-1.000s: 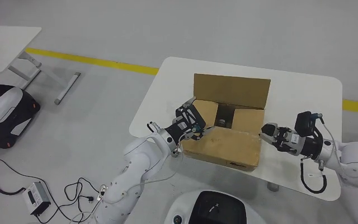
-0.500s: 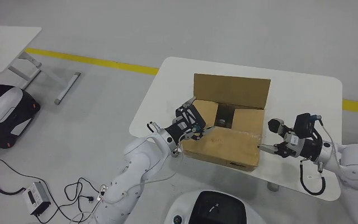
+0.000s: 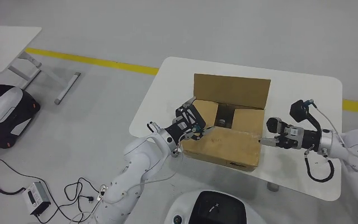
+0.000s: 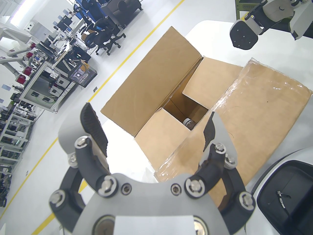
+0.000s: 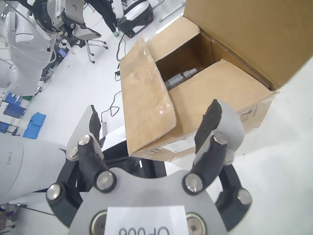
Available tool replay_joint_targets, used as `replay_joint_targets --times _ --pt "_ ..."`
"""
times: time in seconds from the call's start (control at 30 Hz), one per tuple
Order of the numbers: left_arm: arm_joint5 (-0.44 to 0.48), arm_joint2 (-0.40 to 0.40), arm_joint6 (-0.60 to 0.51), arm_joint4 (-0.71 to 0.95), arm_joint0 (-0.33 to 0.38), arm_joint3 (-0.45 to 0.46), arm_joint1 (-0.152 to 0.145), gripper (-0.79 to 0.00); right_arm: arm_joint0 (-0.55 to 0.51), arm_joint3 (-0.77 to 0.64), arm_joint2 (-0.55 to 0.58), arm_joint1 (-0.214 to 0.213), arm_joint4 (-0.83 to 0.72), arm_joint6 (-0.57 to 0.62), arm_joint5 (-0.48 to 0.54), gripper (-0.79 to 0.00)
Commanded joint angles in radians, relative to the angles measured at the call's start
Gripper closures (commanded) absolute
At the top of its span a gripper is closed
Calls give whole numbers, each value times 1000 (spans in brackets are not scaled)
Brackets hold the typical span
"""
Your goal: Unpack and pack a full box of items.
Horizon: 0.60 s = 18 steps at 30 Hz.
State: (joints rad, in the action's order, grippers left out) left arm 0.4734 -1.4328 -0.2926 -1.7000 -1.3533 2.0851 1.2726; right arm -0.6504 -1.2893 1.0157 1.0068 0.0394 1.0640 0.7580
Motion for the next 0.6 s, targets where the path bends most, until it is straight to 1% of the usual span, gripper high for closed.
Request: replay_joint_targets --times 0.0,0.27,0.57 --pt "0 0 0 0 0 0 0 -785 21 18 -29 4 -24 13 -15 -785" --pt "0 0 0 0 0 0 0 -785 79 103 -134 17 -73 23 -25 -785" --pt "0 0 0 0 0 0 0 -785 102 133 -204 16 -146 5 -7 -776"
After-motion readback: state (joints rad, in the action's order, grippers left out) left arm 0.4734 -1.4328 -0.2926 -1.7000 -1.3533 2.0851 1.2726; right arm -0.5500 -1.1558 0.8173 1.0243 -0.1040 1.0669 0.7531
